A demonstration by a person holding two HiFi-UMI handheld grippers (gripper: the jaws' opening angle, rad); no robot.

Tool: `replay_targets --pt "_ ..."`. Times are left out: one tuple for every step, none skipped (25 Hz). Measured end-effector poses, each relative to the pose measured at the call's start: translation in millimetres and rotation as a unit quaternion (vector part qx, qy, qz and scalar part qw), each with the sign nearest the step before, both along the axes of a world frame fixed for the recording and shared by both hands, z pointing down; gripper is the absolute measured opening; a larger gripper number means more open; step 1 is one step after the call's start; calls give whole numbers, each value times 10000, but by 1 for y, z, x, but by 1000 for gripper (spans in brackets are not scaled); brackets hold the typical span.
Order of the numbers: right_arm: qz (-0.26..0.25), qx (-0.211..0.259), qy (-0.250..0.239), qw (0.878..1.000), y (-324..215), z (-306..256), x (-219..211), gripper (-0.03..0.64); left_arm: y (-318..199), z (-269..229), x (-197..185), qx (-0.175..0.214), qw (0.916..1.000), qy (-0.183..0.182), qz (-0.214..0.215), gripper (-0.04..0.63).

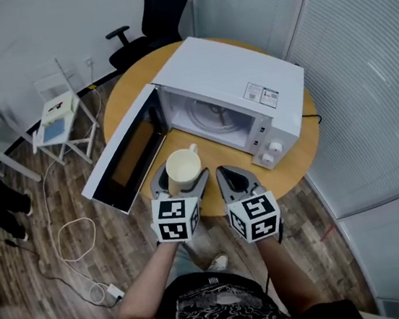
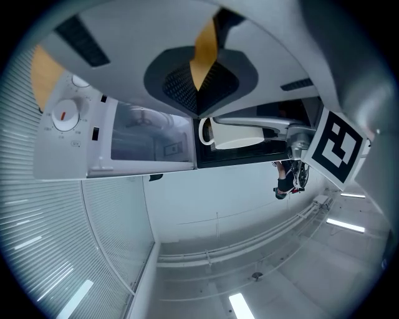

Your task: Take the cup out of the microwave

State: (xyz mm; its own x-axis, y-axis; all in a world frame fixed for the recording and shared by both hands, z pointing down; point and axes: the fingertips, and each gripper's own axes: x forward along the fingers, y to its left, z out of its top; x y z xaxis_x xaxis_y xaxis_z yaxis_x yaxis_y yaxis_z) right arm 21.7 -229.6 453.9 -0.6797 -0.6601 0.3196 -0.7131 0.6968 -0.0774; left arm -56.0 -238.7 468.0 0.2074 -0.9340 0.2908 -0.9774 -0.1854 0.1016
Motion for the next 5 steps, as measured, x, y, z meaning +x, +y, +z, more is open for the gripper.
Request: replay_targets --pt "-2 -2 5 10000 1 0 0 15 0 0 0 -6 10000 4 0 430" --pt "-3 -2 11 10000 1 0 0 15 0 -1 0 -6 10000 8 4 430" --pt "-2 1 17 10000 1 -1 -1 15 0 -1 0 0 10000 11 9 430" --pt "-1 3 22 10000 2 -1 -1 15 0 -2 0 7 10000 14 16 430" --pt "1 6 27 10000 2 -2 -1 15 0 -3 0 14 10000 17 23 430"
